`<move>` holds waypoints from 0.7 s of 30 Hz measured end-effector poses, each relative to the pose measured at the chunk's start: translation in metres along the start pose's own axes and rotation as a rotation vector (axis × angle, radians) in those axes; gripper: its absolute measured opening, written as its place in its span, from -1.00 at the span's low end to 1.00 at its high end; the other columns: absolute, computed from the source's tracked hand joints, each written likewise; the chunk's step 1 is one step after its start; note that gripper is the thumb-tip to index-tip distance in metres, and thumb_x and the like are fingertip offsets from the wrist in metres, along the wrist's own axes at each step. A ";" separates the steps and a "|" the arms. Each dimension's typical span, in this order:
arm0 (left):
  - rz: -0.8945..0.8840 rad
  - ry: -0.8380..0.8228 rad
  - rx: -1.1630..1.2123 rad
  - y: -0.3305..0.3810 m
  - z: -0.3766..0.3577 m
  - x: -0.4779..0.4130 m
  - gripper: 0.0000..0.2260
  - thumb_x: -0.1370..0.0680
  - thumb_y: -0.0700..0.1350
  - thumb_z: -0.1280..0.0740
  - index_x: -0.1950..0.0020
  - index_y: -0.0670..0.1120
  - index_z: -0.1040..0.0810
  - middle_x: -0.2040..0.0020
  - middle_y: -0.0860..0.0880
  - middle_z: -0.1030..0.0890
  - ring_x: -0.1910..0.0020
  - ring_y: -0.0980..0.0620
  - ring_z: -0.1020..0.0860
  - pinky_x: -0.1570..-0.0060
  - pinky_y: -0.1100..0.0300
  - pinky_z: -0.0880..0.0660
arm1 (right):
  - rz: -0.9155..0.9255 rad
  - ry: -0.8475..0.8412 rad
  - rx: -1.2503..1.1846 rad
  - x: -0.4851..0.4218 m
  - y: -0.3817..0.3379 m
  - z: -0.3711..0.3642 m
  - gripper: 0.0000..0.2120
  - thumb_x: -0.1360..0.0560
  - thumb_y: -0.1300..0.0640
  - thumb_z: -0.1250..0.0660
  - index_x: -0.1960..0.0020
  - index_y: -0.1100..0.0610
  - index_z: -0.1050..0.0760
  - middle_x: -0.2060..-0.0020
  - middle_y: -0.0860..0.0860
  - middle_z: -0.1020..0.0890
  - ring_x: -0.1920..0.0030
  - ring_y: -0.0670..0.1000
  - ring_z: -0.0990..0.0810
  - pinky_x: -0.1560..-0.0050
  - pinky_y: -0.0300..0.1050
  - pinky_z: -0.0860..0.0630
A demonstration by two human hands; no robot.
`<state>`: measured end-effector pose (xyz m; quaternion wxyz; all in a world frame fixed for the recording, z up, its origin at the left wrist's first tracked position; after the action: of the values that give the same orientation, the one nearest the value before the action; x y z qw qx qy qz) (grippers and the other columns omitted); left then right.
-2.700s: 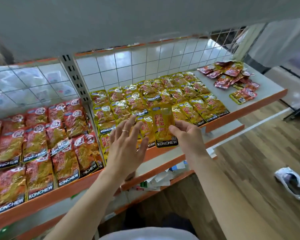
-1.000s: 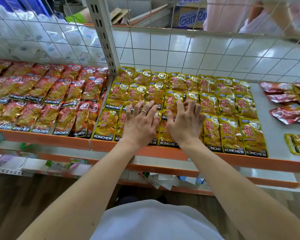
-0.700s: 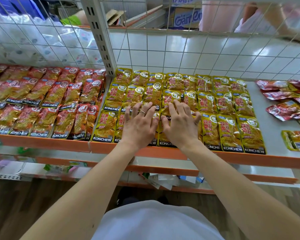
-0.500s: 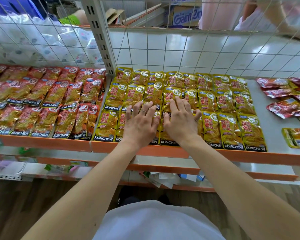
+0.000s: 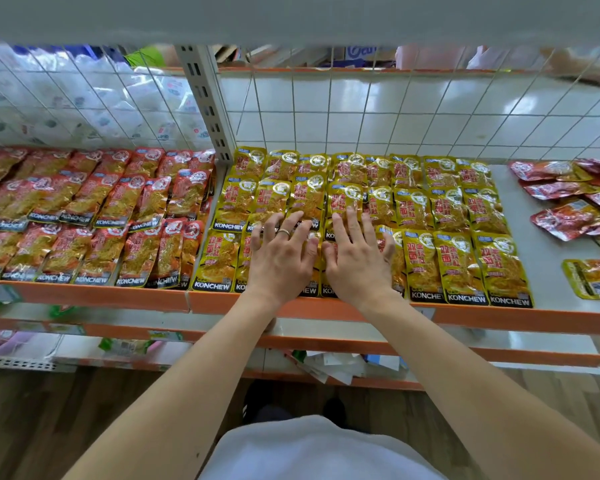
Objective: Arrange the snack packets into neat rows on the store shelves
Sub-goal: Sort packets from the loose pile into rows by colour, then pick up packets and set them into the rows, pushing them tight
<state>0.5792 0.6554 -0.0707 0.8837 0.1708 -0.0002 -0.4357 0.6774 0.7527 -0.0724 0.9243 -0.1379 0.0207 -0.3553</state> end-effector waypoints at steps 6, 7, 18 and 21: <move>-0.028 0.111 -0.005 0.003 0.012 -0.001 -0.54 -0.63 0.14 -0.02 -0.39 -0.01 -0.49 -0.50 0.06 -0.40 -0.45 -0.03 -0.28 -0.36 -0.13 -0.19 | 0.040 0.065 -0.103 0.004 0.004 0.025 -0.47 -0.67 -0.13 -0.02 -0.61 -0.06 -0.08 -0.63 -0.05 0.06 -0.61 0.04 0.15 -0.49 0.28 0.05; -0.034 0.121 -0.014 0.004 0.013 0.000 -0.54 -0.63 0.14 -0.02 -0.40 -0.01 -0.49 -0.50 0.06 -0.40 -0.44 -0.03 -0.27 -0.35 -0.13 -0.19 | 0.048 0.087 -0.113 0.006 0.007 0.030 -0.47 -0.66 -0.13 -0.04 -0.59 -0.05 -0.10 -0.63 -0.04 0.06 -0.61 0.04 0.17 -0.48 0.27 0.05; -0.061 0.275 0.015 0.033 0.051 0.023 -0.58 -0.58 0.04 -0.10 -0.40 -0.01 -0.48 -0.49 0.04 -0.41 -0.45 -0.05 -0.32 -0.37 -0.05 -0.12 | 0.145 0.197 -0.163 0.029 0.021 0.061 -0.47 -0.62 -0.18 -0.08 -0.54 -0.03 -0.25 -0.61 -0.01 -0.10 -0.60 0.07 0.03 -0.46 0.19 0.00; -0.049 0.254 -0.038 0.036 0.055 0.029 -0.56 -0.59 0.09 -0.08 -0.42 0.02 -0.46 -0.52 0.05 -0.36 -0.48 -0.05 -0.28 -0.36 -0.13 -0.16 | 0.168 0.216 -0.143 0.042 0.019 0.063 -0.44 -0.57 -0.18 -0.04 -0.52 -0.02 -0.29 -0.60 -0.01 -0.15 -0.59 0.08 0.00 -0.44 0.19 -0.03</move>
<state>0.6164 0.6369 -0.0123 0.8687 0.2078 0.1242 -0.4321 0.7297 0.7541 -0.0147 0.9310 -0.1620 0.1568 -0.2869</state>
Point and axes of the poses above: each hand's wrist, its own x-axis away from the middle knuckle, its own z-axis out of the back of the hand, y = z × x, the point moved 5 cm from there along -x, towards the middle knuckle
